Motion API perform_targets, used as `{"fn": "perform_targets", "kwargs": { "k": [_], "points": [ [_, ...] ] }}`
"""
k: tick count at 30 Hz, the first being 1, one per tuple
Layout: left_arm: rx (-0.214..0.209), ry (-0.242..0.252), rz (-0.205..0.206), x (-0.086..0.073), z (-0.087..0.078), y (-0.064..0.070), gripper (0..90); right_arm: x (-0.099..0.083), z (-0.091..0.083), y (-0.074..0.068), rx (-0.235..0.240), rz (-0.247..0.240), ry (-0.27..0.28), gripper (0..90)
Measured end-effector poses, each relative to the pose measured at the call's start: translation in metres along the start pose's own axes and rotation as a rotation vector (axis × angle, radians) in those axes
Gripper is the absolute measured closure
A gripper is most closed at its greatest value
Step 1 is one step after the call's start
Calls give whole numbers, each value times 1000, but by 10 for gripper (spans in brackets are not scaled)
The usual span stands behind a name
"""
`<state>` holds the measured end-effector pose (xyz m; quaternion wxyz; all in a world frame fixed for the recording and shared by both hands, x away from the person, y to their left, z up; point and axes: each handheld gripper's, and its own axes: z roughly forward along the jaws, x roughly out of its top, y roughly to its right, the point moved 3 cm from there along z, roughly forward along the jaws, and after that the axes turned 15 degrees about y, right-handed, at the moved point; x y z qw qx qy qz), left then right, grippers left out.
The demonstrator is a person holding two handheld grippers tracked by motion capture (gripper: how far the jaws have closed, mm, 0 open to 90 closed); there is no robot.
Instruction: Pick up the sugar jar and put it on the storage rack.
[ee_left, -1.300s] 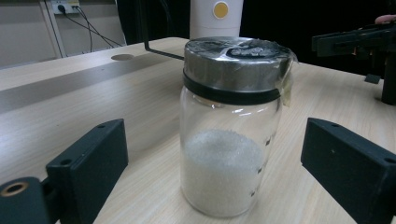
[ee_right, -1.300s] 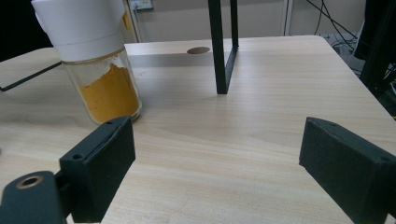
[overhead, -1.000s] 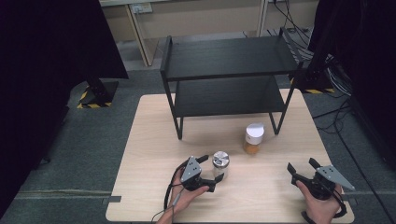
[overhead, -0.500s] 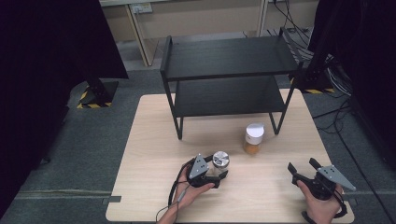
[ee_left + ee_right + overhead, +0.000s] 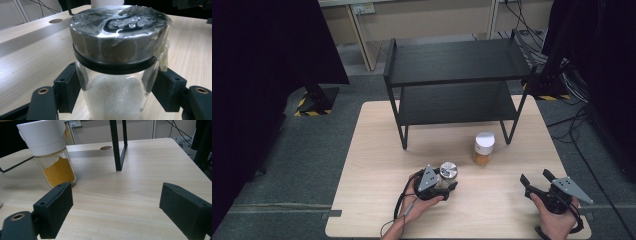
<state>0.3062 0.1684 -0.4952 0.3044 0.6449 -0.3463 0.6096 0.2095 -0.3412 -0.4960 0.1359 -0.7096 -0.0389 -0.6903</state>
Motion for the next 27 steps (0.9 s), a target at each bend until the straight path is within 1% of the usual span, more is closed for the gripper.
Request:
{"fn": "perform_targets", "kwargs": {
  "k": [3,4,10,16,20,22,25,27],
  "points": [
    [2,3,-5,0,-1,0,303,0,0,1,0,6,2,117],
    [-4,8,-18,-1,0,-1,305,0,0,1,0,5,2,117],
    [-1,13,-21,-2,-1,0,308,-1,-1,0,-3,4,4,119],
    [-1,20,-10,-2,-2,1,309,-1,-1,0,-4,6,7,119],
    [5,44,-34,-5,-6,-1,309,-1,-1,0,-5,4,7,120],
    [22,64,-45,-8,-8,0,309,-1,-1,0,-6,4,8,120],
    [40,81,-47,-6,-13,1,309,-1,-1,0,-5,5,7,120],
    [46,105,-54,-4,-17,-1,309,-1,-1,0,-5,6,7,120]
  ]
}}
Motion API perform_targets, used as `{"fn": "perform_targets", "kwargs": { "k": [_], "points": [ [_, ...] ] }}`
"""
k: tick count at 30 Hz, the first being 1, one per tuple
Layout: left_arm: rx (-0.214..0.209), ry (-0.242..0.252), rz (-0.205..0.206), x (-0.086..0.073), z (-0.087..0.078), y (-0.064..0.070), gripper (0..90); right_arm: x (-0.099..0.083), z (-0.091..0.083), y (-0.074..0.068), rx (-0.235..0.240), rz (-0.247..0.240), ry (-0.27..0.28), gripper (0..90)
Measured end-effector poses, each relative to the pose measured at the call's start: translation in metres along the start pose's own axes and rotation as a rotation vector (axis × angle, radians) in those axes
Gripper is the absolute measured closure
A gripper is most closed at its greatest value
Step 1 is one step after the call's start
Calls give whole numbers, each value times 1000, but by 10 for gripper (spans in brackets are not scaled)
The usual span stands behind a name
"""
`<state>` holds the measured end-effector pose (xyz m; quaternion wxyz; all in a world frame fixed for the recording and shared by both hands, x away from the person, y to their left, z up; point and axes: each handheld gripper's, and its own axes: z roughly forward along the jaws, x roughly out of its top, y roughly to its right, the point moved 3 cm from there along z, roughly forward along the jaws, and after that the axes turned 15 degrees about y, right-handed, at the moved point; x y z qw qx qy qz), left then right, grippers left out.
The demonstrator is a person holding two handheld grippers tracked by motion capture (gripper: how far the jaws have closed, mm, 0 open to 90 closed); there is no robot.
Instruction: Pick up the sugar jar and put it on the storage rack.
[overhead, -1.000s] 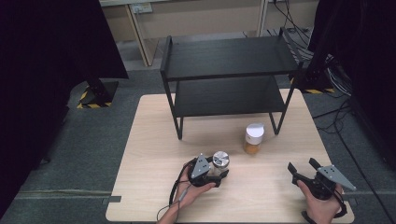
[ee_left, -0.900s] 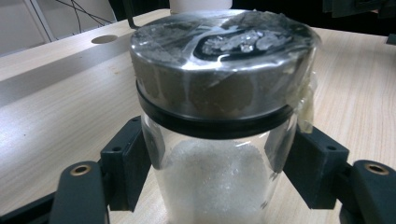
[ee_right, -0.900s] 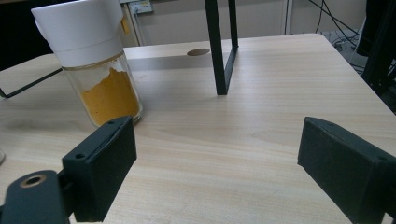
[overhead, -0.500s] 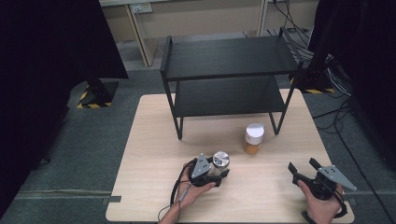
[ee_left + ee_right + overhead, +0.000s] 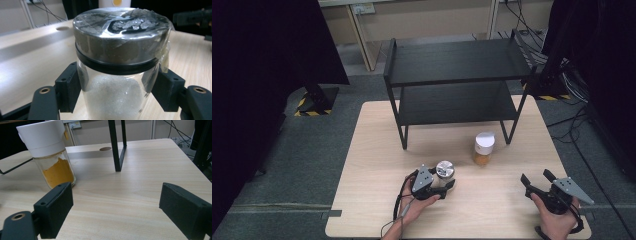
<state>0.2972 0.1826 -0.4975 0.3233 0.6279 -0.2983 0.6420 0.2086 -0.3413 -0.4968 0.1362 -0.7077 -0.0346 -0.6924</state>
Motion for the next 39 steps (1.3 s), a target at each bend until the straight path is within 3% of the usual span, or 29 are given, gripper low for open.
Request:
{"fn": "perform_targets", "kwargs": {
  "k": [3,9,17,22,29,39],
  "points": [
    [24,49,5,6,-8,0,309,0,0,0,0,-2,-1,120],
    [56,86,15,13,-17,1,309,0,0,0,-1,-1,0,120],
    [145,137,47,26,-28,7,309,0,0,0,0,-1,-2,120],
    [215,168,90,38,-34,16,309,0,0,0,0,0,-3,120],
    [338,192,128,49,-38,26,309,0,0,0,-2,1,-1,120],
    [402,192,147,64,-30,25,309,0,0,1,-5,8,2,120]
  ]
}}
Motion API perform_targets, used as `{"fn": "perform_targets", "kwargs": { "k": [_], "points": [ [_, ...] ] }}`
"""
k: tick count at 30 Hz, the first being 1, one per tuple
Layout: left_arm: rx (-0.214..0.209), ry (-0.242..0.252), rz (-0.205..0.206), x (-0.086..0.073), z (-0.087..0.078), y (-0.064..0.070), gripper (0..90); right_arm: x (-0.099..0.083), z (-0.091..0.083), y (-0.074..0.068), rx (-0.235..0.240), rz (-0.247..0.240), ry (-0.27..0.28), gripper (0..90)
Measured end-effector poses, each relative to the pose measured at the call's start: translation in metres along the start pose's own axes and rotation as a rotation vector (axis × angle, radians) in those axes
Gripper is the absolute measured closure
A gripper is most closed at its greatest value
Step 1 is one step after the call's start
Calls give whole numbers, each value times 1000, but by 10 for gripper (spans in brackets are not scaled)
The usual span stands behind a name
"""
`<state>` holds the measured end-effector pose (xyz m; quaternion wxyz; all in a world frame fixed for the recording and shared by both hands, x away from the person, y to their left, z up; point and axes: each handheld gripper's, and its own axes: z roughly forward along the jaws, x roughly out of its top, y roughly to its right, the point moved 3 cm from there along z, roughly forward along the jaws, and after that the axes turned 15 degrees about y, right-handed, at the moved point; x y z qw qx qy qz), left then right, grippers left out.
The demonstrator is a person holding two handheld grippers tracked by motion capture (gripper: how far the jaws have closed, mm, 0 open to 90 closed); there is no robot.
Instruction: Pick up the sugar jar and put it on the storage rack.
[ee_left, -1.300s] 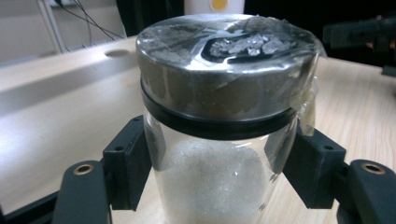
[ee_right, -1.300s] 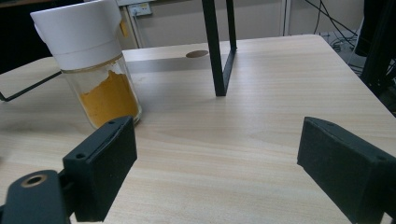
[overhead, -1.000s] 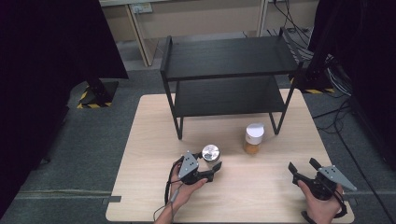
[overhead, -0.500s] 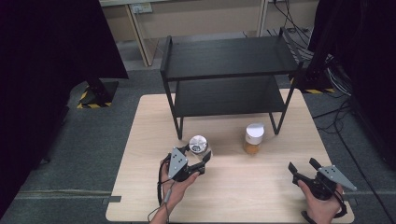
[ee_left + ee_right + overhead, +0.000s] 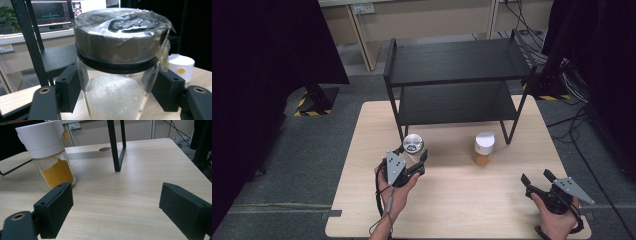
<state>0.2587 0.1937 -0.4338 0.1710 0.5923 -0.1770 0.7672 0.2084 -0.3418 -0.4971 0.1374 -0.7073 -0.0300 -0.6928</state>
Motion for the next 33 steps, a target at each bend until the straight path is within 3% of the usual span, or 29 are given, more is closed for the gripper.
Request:
{"fn": "perform_targets", "kwargs": {
  "k": [10,28,33],
  "points": [
    [7,7,21,32,18,-10,310,0,0,1,0,6,0,120],
    [41,-27,42,92,44,-28,309,0,1,1,-1,8,-4,120],
    [49,-34,41,102,50,-30,310,0,1,1,-2,11,-3,120]
  ]
}}
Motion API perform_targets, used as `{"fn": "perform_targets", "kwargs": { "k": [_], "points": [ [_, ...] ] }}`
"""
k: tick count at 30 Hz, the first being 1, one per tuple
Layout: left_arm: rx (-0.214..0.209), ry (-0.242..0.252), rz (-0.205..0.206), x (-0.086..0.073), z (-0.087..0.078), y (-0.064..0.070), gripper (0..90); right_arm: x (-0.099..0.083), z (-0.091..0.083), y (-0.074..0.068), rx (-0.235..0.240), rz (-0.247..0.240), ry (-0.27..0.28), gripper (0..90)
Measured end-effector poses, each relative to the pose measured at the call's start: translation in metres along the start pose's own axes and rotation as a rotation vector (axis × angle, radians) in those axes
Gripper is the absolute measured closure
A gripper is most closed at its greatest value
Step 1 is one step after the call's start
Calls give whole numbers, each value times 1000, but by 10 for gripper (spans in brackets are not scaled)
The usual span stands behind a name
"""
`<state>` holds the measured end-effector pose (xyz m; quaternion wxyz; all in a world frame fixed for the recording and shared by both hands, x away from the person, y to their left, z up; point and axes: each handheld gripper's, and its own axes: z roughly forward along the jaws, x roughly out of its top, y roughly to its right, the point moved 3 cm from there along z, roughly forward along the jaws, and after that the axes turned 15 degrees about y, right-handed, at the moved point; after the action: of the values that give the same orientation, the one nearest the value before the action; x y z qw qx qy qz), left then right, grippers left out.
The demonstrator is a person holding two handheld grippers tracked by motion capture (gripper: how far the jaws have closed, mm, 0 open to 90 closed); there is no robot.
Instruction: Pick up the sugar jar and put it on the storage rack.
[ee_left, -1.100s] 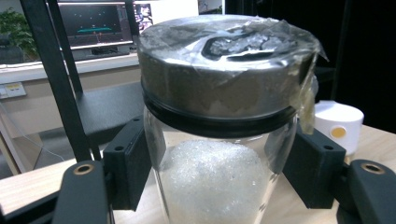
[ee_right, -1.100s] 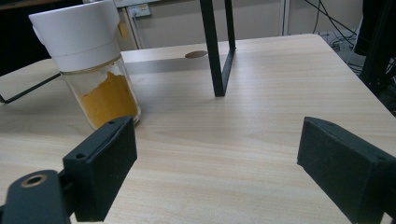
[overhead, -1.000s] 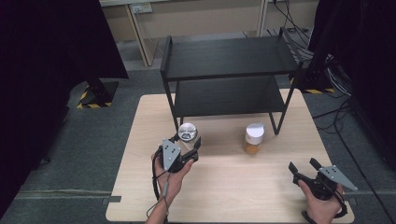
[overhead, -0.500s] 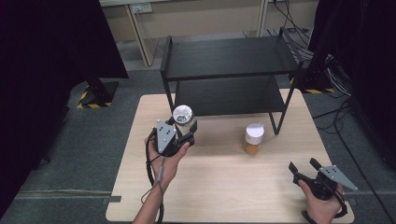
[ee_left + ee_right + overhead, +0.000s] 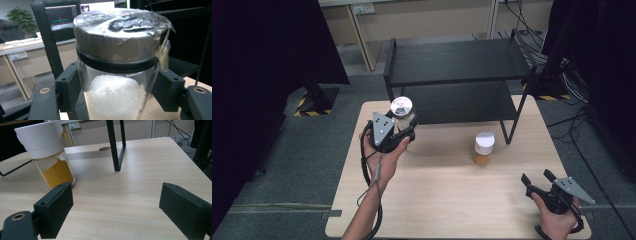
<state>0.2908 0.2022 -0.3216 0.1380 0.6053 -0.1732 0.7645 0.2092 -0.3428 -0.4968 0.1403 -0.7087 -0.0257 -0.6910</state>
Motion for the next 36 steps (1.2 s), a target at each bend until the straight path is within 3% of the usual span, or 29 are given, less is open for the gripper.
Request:
{"fn": "perform_targets", "kwargs": {
  "k": [21,36],
  "points": [
    [6,-17,-37,53,26,-14,310,0,0,1,1,5,-1,120],
    [12,-22,-54,71,37,-17,310,0,0,1,2,7,-2,120]
  ]
}}
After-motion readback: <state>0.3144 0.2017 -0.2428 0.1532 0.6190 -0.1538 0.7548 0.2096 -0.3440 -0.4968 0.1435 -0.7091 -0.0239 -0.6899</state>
